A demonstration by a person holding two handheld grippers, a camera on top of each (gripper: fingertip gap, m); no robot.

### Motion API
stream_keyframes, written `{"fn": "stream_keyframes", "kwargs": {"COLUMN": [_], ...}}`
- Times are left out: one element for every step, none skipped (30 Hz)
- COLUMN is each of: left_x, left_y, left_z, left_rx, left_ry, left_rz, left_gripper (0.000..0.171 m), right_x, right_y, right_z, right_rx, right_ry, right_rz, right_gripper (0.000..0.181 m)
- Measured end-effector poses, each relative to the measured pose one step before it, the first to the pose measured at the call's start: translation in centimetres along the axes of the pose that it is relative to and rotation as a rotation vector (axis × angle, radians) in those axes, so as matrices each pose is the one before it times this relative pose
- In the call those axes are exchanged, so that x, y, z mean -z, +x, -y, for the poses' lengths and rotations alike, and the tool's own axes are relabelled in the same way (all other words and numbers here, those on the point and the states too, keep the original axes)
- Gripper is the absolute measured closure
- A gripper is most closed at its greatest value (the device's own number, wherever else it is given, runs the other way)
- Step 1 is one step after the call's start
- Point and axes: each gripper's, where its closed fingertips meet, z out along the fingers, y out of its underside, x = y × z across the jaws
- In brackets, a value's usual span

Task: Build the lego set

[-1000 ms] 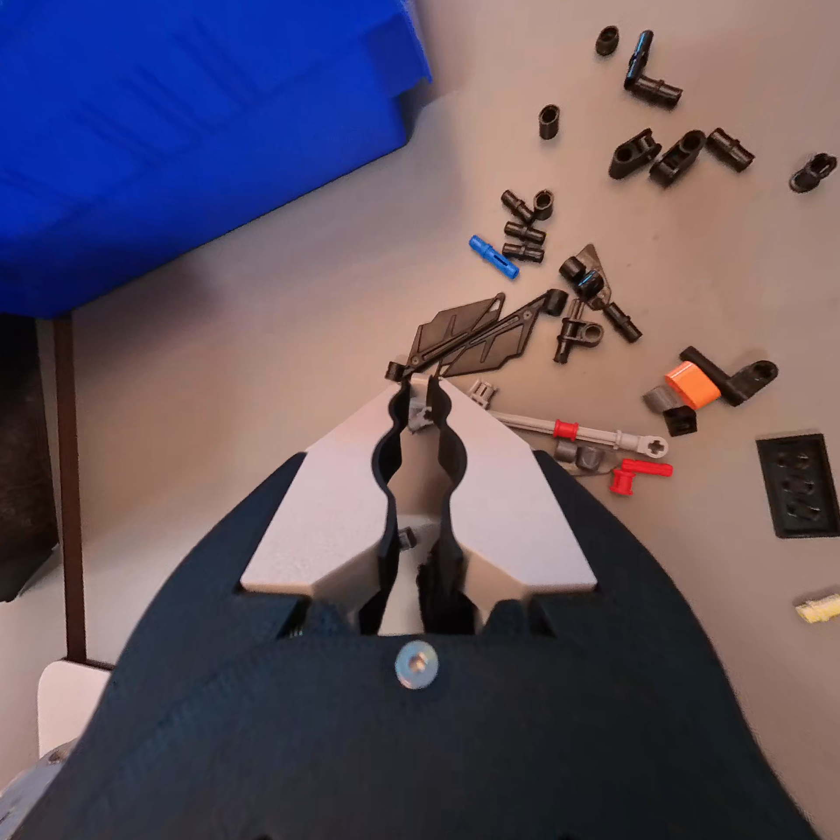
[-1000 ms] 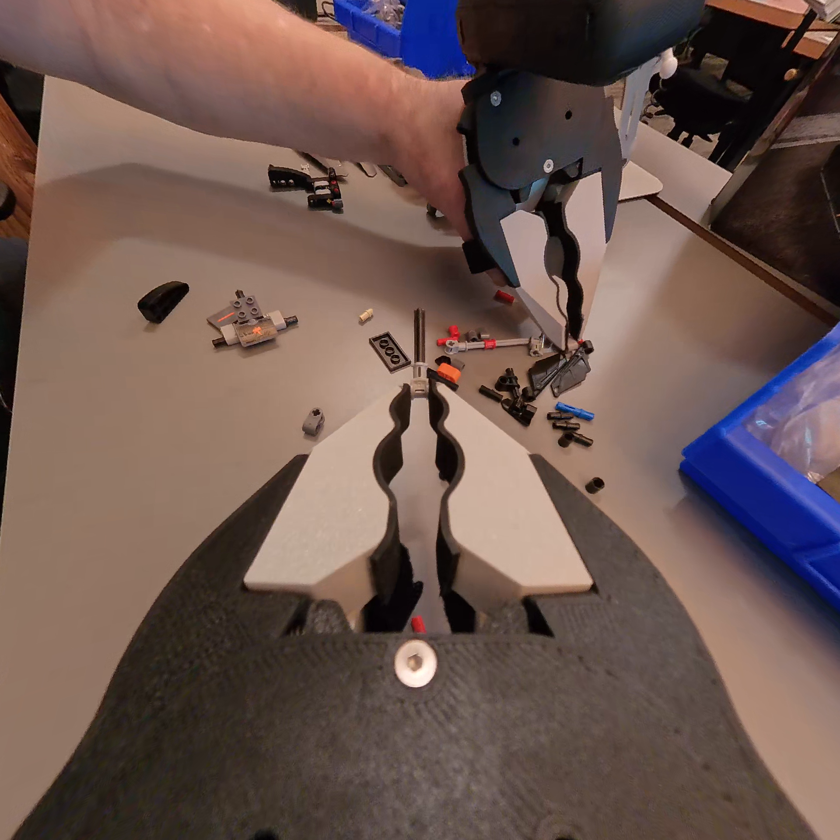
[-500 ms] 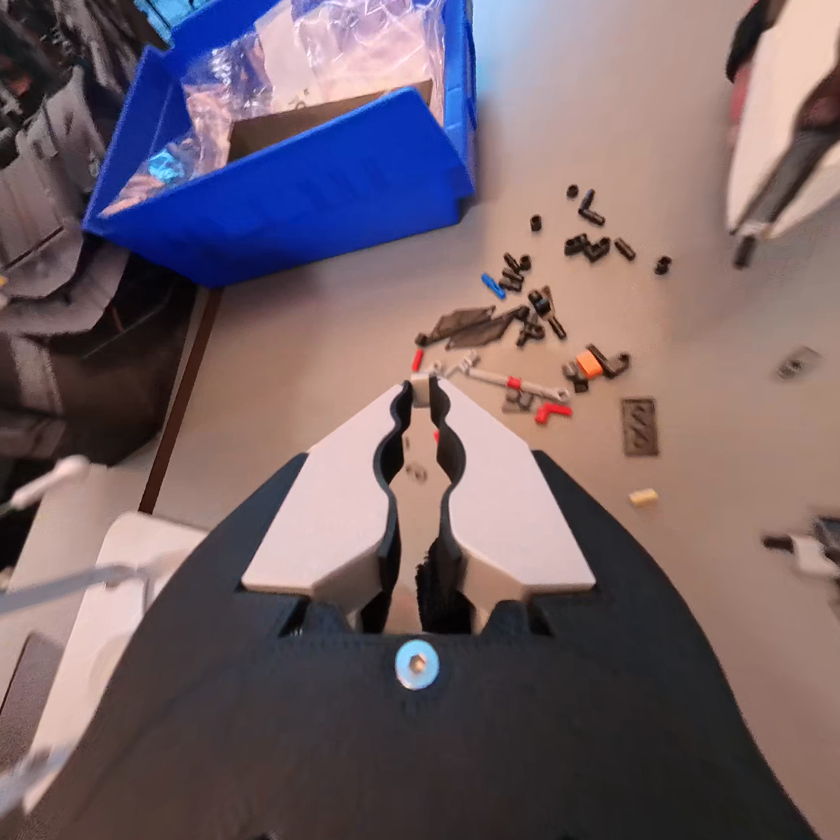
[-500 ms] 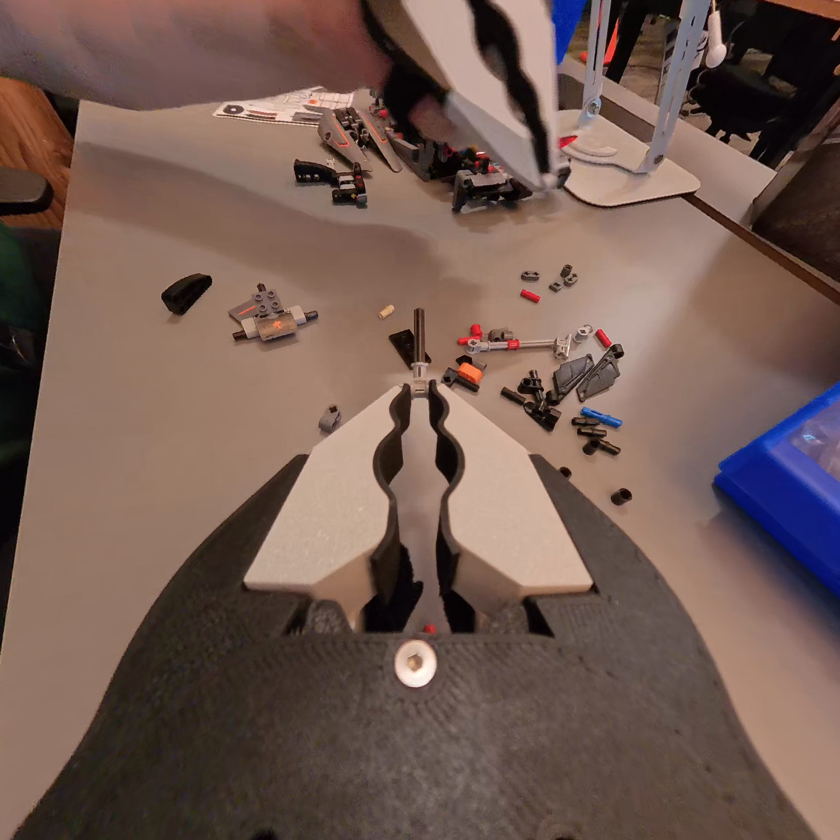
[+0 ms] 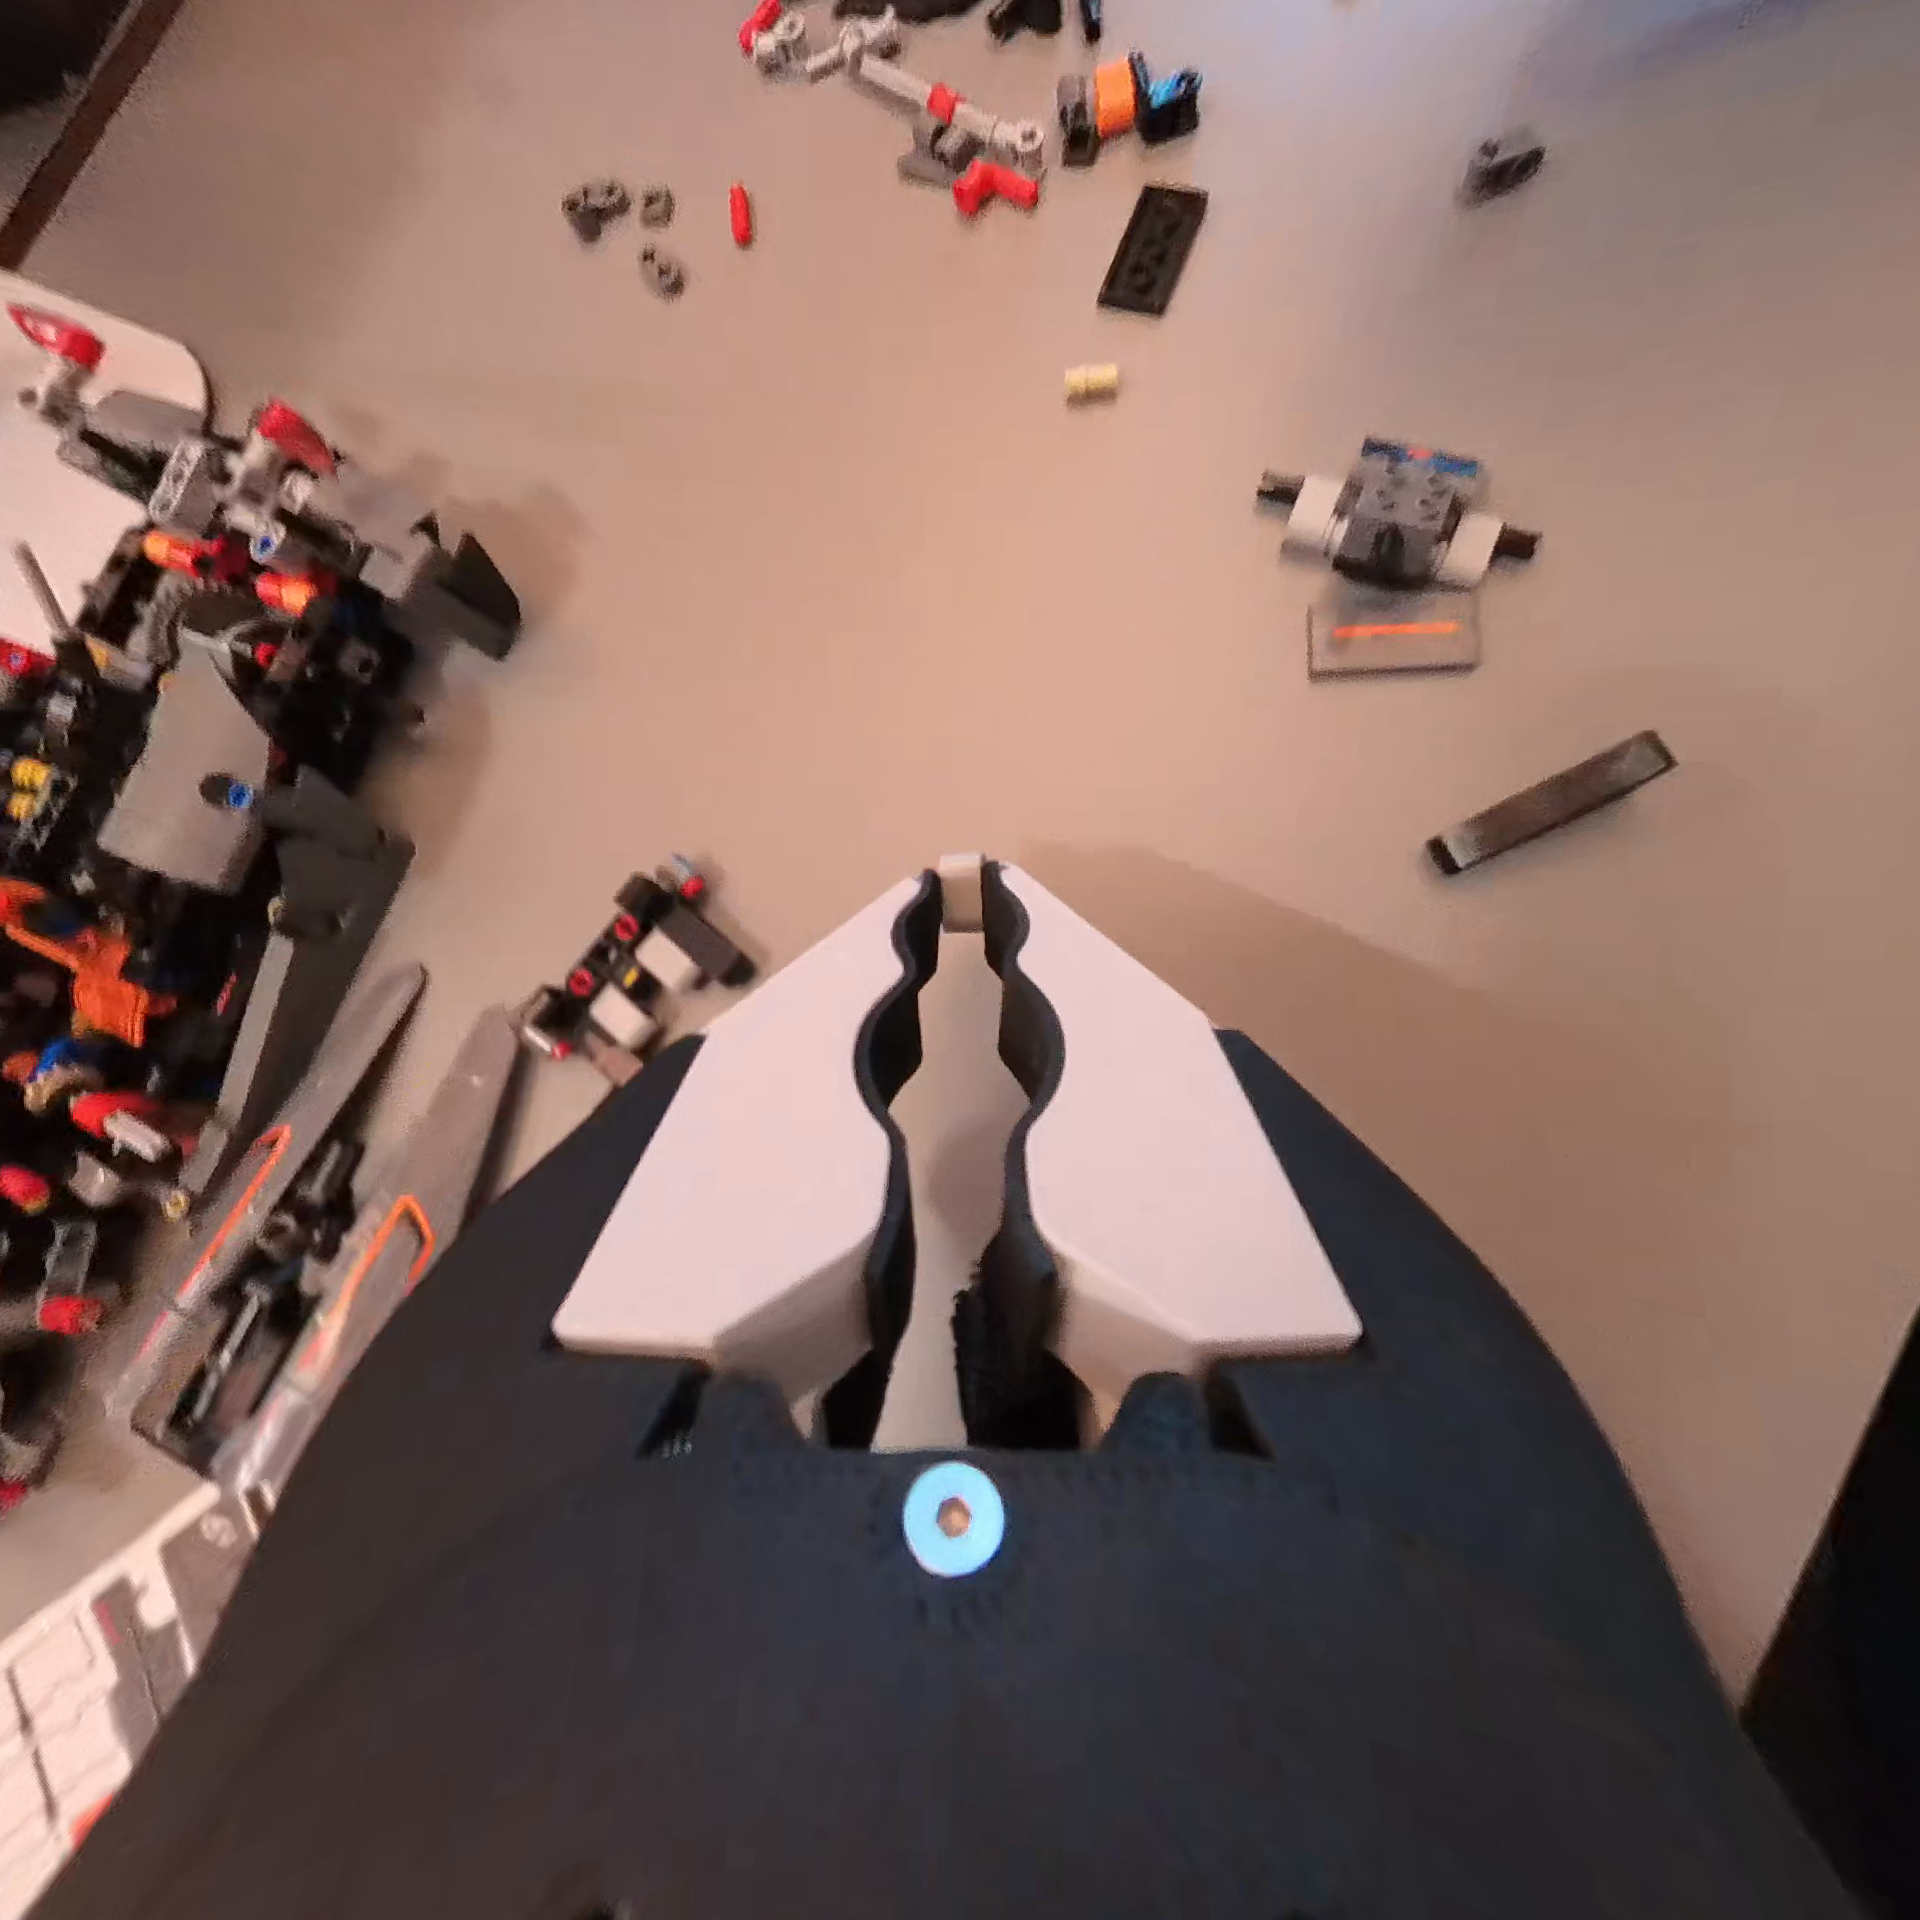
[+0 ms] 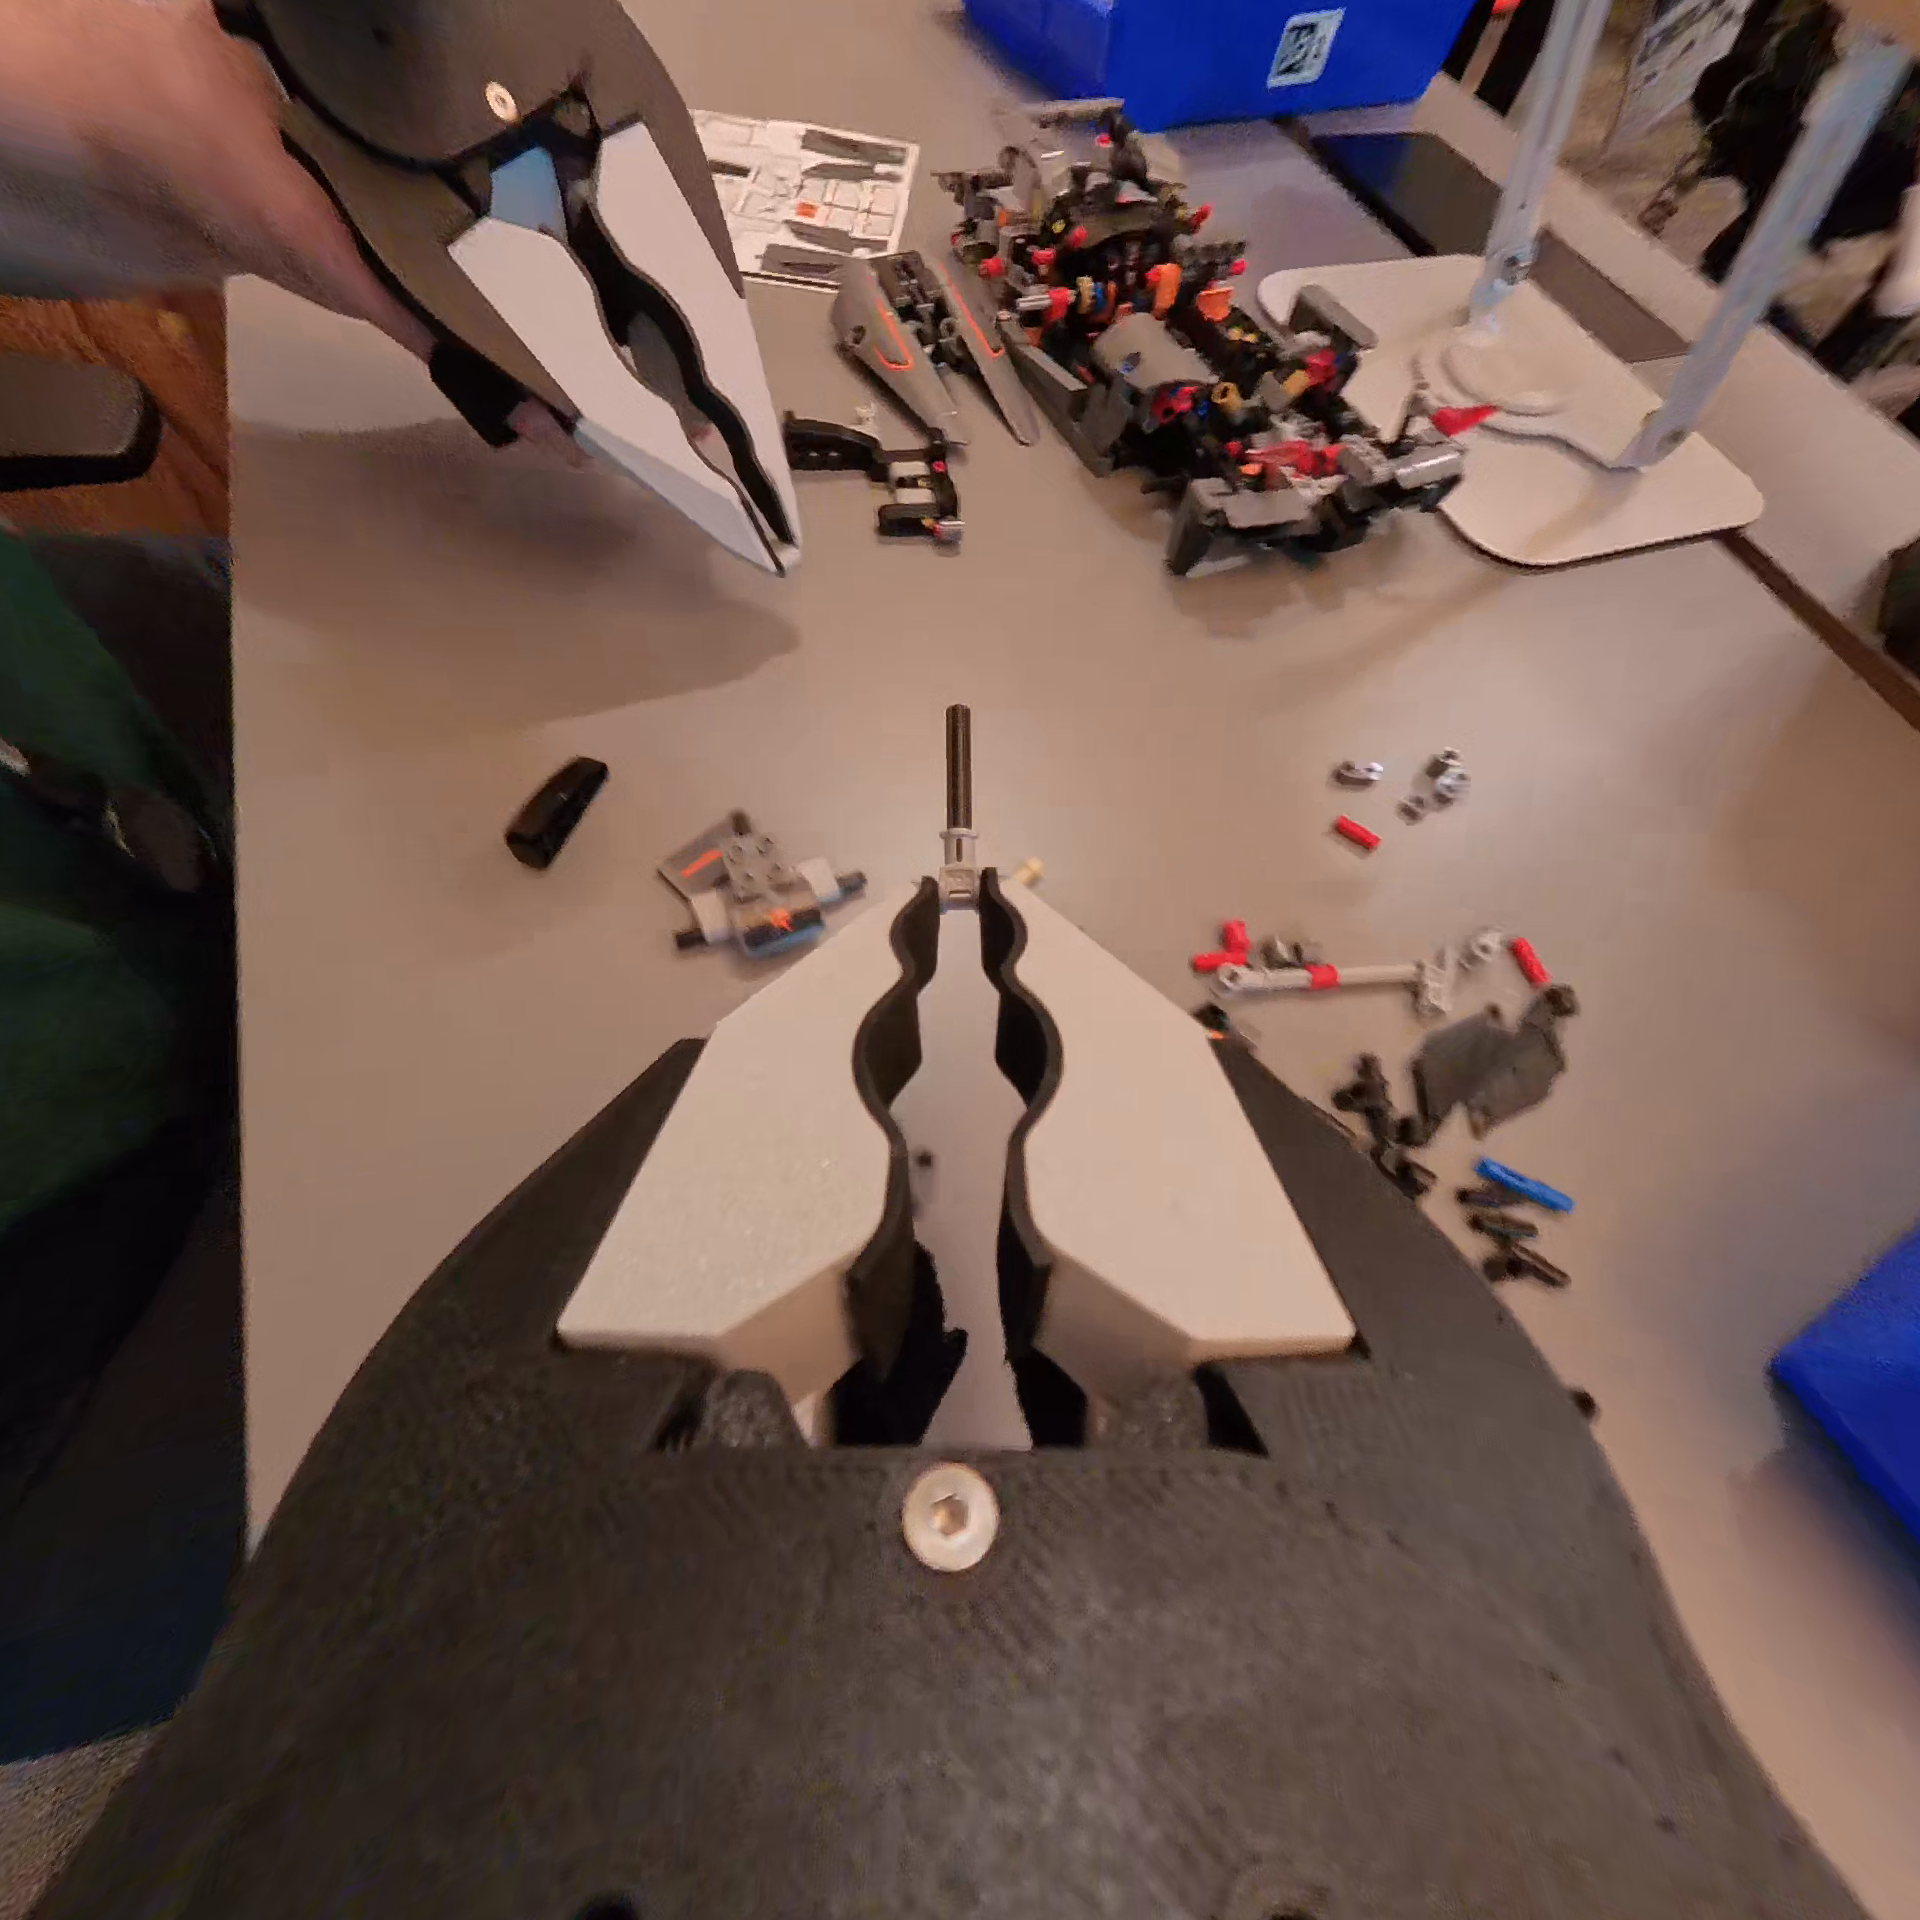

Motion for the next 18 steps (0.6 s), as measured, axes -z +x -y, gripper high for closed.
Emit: {"fn": "stream_keyframes", "kwargs": {"left_x": [0.022,-0.152,-0.175,-0.133,-0.058,0.012,0.116,0.199,0.285,0.295,0.322,0.325,0.214,0.067,-0.053,-0.140,-0.208,-0.216], "left_y": [0.159,0.033,-0.010,0.141,0.310,0.340,-0.018,0.119,0.327,0.049,-0.068,-0.061,-0.006,0.130,0.165,0.050,-0.090,-0.141], "left_z": [-0.549,-0.602,-0.437,-0.228,-0.146,-0.186,-0.106,-0.027,-0.069,-0.115,-0.081,-0.157,-0.220,-0.174,-0.156,-0.048,0.040,0.089], "left_rx": [0.0138,0.0155,0.0091,0.0099,0.0104,0.0006,0.0064,0.0102,0.0139,0.0165,0.0042,-0.0003,0.0014,0.0003,0.0001,-0.0016,-0.0022,-0.0046], "left_ry": [-0.01256,-0.01644,-0.00470,0.00690,0.00756,0.00337,0.00820,0.01507,0.01317,0.00956,0.01146,0.00544,-0.00077,0.00024,-0.00282,-0.00004,0.00036,-0.00087], "left_rz": [0.0088,0.0128,0.0152,0.0055,-0.0050,-0.0068,0.0129,-0.0036,-0.0246,-0.0095,-0.0031,-0.0036,-0.0082,-0.0159,-0.0157,-0.0056,0.0059,0.0126], "left_gripper": [0.166,0.166,0.165,0.165,0.164,0.160,0.155,0.152,0.150,0.149,0.147,0.144,0.144,0.143,0.144,0.147,0.148,0.147], "right_x": [-0.712,-0.767,-0.763,-0.756,-0.732,-0.730,-0.761,-0.756,-0.764,-0.761,-0.728,-0.673,-0.590,-0.520,-0.512,-0.518,-0.437,-0.372], "right_y": [-0.729,-0.724,-0.773,-0.839,-0.794,-0.766,-0.706,-0.626,-0.609,-0.577,-0.496,-0.444,-0.172,0.130,0.192,0.241,0.345,0.353], "right_z": [0.481,0.442,0.453,0.437,0.395,0.301,0.152,0.035,-0.070,-0.161,-0.160,-0.129,-0.089,-0.089,-0.054,-0.096,-0.070,0.020], "right_rx": [-0.0043,0.0039,0.0048,-0.0044,-0.0068,-0.0098,-0.0123,-0.0082,-0.0068,-0.0070,-0.0038,0.0061,0.0035,-0.0068,-0.0065,-0.0070,-0.0041,-0.0054], "right_ry": [-0.0232,-0.0252,-0.0205,-0.0173,-0.0131,-0.0100,-0.0124,-0.0143,-0.0164,-0.0192,-0.0188,-0.0171,-0.0167,-0.0194,-0.0173,-0.0202,-0.0192,-0.0144], "right_rz": [0.0138,0.0076,0.0082,0.0145,0.0130,0.0131,0.0112,0.0070,0.0076,0.0086,0.0055,0.0027,-0.0065,-0.0129,-0.0067,-0.0027,-0.0075,-0.0065], "right_gripper": [0.175,0.176,0.175,0.175,0.176,0.176,0.176,0.176,0.176,0.176,0.176,0.175,0.176,0.176,0.176,0.176,0.176,0.176]}}
